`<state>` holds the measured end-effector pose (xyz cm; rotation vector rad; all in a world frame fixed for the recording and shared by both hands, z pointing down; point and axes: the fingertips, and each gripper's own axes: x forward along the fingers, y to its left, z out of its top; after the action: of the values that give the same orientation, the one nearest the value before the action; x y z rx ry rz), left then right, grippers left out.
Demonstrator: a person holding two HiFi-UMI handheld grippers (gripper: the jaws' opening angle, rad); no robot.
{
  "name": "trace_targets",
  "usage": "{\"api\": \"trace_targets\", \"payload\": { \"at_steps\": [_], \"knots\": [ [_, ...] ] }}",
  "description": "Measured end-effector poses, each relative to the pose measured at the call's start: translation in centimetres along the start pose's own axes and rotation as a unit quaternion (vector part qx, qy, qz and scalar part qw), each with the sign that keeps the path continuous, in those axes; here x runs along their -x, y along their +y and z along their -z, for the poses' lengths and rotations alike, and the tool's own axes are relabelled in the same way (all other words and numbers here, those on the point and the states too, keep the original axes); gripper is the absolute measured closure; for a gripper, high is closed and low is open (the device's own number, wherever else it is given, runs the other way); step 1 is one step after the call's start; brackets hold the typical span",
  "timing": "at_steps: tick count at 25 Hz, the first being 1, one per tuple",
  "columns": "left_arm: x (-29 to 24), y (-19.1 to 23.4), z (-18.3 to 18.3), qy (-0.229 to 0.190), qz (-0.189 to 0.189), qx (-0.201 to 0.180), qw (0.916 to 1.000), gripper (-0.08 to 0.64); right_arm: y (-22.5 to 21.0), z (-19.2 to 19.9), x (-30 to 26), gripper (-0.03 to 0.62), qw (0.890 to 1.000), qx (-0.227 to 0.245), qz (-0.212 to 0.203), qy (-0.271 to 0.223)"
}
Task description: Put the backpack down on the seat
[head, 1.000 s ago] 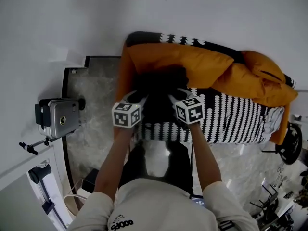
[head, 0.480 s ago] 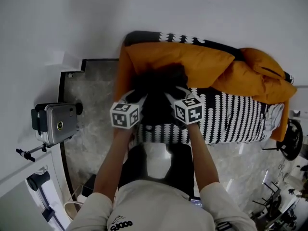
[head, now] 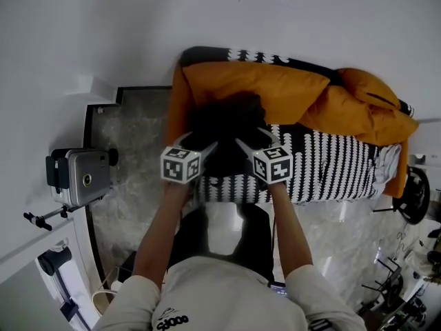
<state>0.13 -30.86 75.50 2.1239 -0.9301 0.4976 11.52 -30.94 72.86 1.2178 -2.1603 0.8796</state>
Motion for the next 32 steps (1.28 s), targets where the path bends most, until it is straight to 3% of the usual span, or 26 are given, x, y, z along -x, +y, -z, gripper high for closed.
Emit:
{"api": "trace_targets", "payload": {
  "at_steps": [10, 23, 32],
  "knots": [
    [4.7, 1.5, 2.6, 0.024, -0.031, 0.015, 0.9991, 0.21, 2.3, 1.2, 4.0, 0.301, 0.999, -0.035, 0.001, -0.009],
    [14.5, 0.1, 2.3, -0.021, -0.034, 0.026, 0.9988, 0.229, 6.4, 0.9, 11.0, 0.339, 0.997, -0.063, 0.011, -0.04],
    [20.4, -2.7, -0.1, -0.069, -0.015, -0.003, 0.9975, 0.246, 9.0, -0.8, 16.3, 0.358, 0.994, -0.068, 0.021, -0.08]
  ]
}}
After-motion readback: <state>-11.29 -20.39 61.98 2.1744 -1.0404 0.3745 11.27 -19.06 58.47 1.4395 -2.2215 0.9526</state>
